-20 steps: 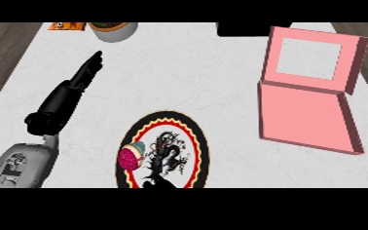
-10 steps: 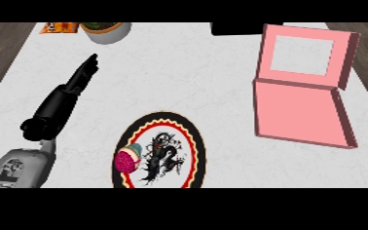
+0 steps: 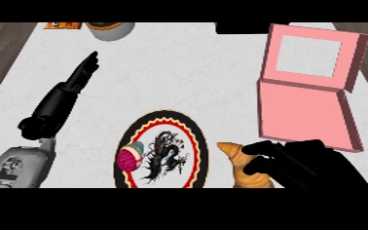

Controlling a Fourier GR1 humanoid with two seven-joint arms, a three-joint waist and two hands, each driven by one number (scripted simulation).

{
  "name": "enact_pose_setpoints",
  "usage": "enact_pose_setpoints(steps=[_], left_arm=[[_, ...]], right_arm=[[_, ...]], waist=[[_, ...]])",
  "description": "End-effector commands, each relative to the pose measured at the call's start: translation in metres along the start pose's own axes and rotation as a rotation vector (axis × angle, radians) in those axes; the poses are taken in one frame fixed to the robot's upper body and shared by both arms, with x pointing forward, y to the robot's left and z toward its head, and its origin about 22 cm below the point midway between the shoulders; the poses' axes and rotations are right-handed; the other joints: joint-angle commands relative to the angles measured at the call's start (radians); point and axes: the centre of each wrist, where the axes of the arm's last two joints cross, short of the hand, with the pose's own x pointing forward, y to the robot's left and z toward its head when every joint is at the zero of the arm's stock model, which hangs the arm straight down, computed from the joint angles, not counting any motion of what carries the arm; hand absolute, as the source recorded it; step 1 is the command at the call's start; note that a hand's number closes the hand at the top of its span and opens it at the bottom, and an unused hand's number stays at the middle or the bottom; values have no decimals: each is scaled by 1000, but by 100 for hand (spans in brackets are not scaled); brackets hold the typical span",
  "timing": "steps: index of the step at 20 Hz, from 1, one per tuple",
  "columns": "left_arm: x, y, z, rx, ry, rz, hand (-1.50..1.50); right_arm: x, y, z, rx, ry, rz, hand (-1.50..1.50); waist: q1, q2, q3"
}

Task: Pick the croissant from the plate and place it in the cardboard box

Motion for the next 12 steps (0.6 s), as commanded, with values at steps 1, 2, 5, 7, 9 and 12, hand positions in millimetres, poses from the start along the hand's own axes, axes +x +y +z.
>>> enact_pose_setpoints(steps=[1, 2, 5, 7, 9, 12], left_arm=[[-3, -2, 7, -16, -7, 0, 0], [11, -12, 1, -25, -12, 7, 0], [-8, -13, -1, -18, -7, 10, 0], [-4, -7, 4, -23, -25, 11, 0], [10, -12, -7, -15, -19, 7, 0], [5, -14, -11, -51, -16, 10, 0]], right_arm=[[-23, -39, -8, -42, 110, -84, 150], [-33, -45, -26, -53, 150, -102, 150], [-82, -62, -28, -20, 145, 15, 150], [-115, -57, -34, 65, 179, 52, 150], [-135, -67, -39, 140, 210, 97, 150], [-161, -69, -34, 325, 287, 95, 150]], waist=[[14, -1, -1], [28, -1, -2], [11, -1, -1], [30, 1, -1], [35, 1, -2], [37, 6, -2]])
